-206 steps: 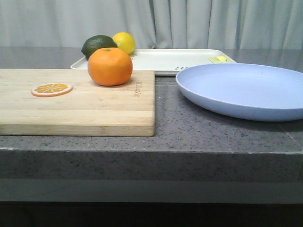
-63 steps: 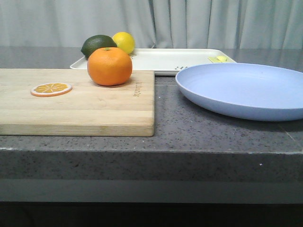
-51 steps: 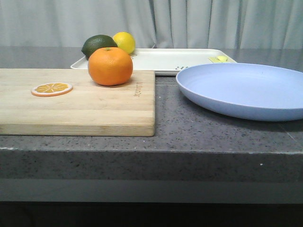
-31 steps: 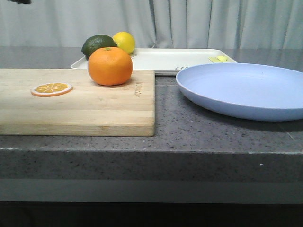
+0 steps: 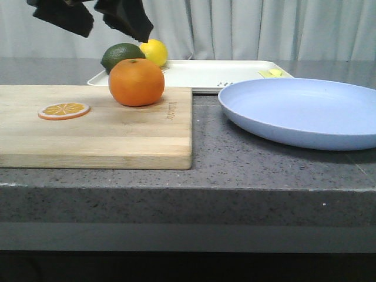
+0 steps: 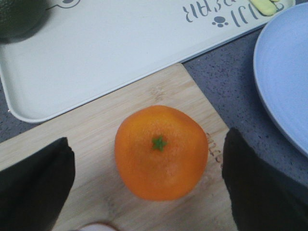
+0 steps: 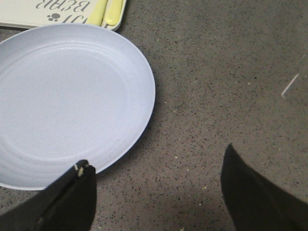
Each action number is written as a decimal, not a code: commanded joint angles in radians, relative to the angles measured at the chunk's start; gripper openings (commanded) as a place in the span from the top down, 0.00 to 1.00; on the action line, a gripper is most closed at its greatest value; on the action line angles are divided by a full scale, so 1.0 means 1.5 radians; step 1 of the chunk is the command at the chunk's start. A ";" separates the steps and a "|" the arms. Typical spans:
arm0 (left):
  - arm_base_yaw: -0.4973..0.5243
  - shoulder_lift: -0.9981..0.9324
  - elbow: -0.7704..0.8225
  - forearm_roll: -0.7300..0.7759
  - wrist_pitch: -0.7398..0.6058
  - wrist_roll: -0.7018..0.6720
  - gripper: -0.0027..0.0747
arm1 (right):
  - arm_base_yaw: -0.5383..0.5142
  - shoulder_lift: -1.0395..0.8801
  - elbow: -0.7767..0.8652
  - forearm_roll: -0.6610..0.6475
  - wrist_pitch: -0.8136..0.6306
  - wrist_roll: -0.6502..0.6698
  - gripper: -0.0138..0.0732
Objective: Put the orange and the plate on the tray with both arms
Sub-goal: 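Lower the left gripper over the orange on the cutting board, then close the left gripper around the orange, then carry the orange with the left gripper onto the blue plate and release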
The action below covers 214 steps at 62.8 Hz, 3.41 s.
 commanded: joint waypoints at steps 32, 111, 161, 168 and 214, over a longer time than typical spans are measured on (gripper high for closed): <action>-0.003 0.142 -0.134 -0.003 0.004 0.000 0.18 | -0.001 0.002 -0.020 -0.008 -0.039 -0.008 0.21; -0.164 0.201 -0.332 0.002 0.107 0.013 0.46 | -0.001 0.002 -0.020 -0.008 -0.037 -0.008 0.21; -0.243 0.416 -0.559 -0.012 0.147 0.009 0.14 | -0.001 0.002 -0.020 -0.008 -0.036 -0.008 0.21; -0.243 0.403 -0.559 -0.016 0.153 -0.012 0.14 | -0.001 0.002 -0.020 -0.008 -0.037 -0.008 0.21; -0.194 0.071 -0.371 0.045 0.221 -0.047 0.17 | -0.001 0.002 -0.020 -0.008 -0.036 -0.008 0.21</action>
